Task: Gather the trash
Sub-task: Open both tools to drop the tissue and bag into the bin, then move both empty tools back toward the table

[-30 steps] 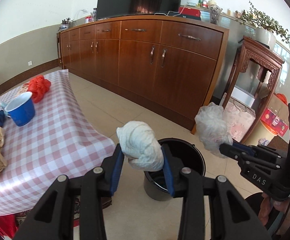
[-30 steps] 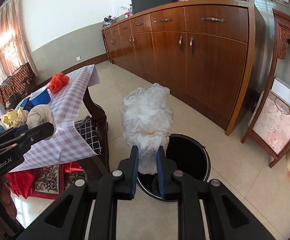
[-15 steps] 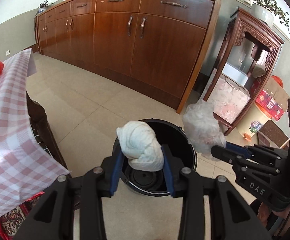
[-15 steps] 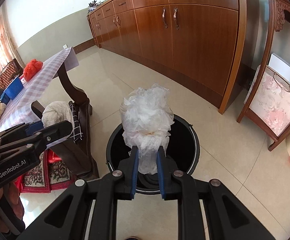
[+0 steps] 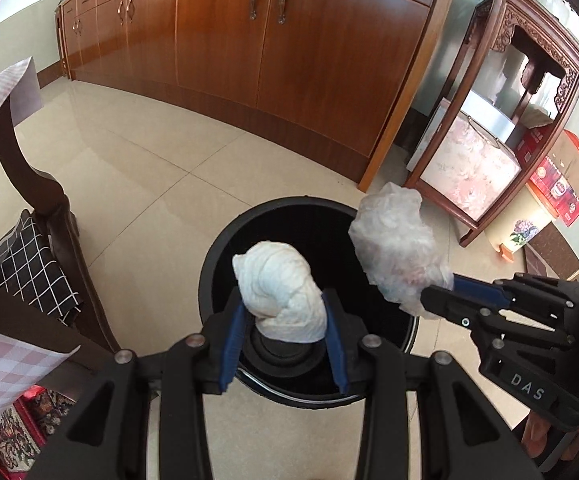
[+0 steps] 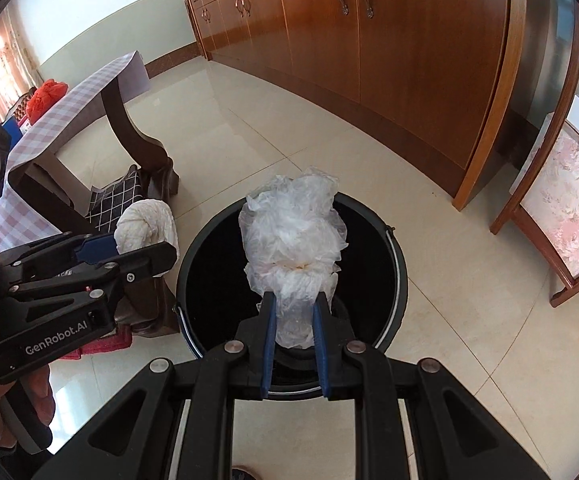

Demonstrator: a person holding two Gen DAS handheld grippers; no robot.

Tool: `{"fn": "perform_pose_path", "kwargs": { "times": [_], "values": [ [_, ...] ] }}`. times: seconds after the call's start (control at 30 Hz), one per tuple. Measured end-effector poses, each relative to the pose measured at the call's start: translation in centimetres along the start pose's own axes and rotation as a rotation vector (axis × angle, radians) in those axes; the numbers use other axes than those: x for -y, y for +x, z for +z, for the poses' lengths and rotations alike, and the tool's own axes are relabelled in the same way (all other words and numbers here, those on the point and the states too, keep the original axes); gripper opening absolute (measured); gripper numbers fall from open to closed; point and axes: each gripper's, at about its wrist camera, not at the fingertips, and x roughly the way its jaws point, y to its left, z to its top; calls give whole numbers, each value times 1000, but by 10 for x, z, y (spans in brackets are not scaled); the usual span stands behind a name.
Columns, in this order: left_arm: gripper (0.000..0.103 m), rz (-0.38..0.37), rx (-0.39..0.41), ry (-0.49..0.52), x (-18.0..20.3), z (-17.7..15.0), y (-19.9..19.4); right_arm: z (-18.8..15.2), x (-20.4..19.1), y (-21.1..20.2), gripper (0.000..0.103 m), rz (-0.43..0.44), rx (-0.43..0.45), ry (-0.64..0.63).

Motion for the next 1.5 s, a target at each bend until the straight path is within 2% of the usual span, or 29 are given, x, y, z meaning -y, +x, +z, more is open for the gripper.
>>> {"fn": "perform_pose_path", "kwargs": {
  "times": [0.07,0.1,0.13,0.17,0.2,0.27,0.37,0.43,0.5,0.53,0.7,1.03,1.33,1.5],
  "values": [
    [41,-16,-23,5,2,0,10,0,1,9,20,4,-26,-13],
    [45,-25,-42,7,2,1,18,0,1,15,26,0,-48,-19],
    [51,-11,-54,4,2,0,23,1,4,21,35,-37,-66,-16],
    [65,18,-53,-4,1,-1,25,1,11,25,61,-78,-72,10],
    [71,33,-45,-13,-1,-2,24,1,18,25,70,-90,-66,48],
    [74,75,-28,-19,-5,-3,17,2,32,21,70,-88,-58,107],
    [89,126,3,-34,-10,-3,2,3,42,13,70,-108,-38,149],
    [97,160,24,-30,-10,-3,-9,3,43,8,79,-127,-23,167],
    [99,171,37,-26,-10,-1,-18,4,41,2,96,-142,-8,169],
    [99,171,41,-27,-10,-1,-21,4,39,-1,99,-153,2,165],
    [101,166,82,-21,-5,1,-49,5,32,-23,102,-169,46,166],
    [102,175,142,-40,-12,2,-105,8,4,-83,103,-185,127,163],
    [102,226,211,-99,-34,-11,-154,20,-47,-120,103,-156,201,89],
    [102,304,249,-129,-54,-24,-181,29,-81,-130,103,-125,245,36]
  ]
}}
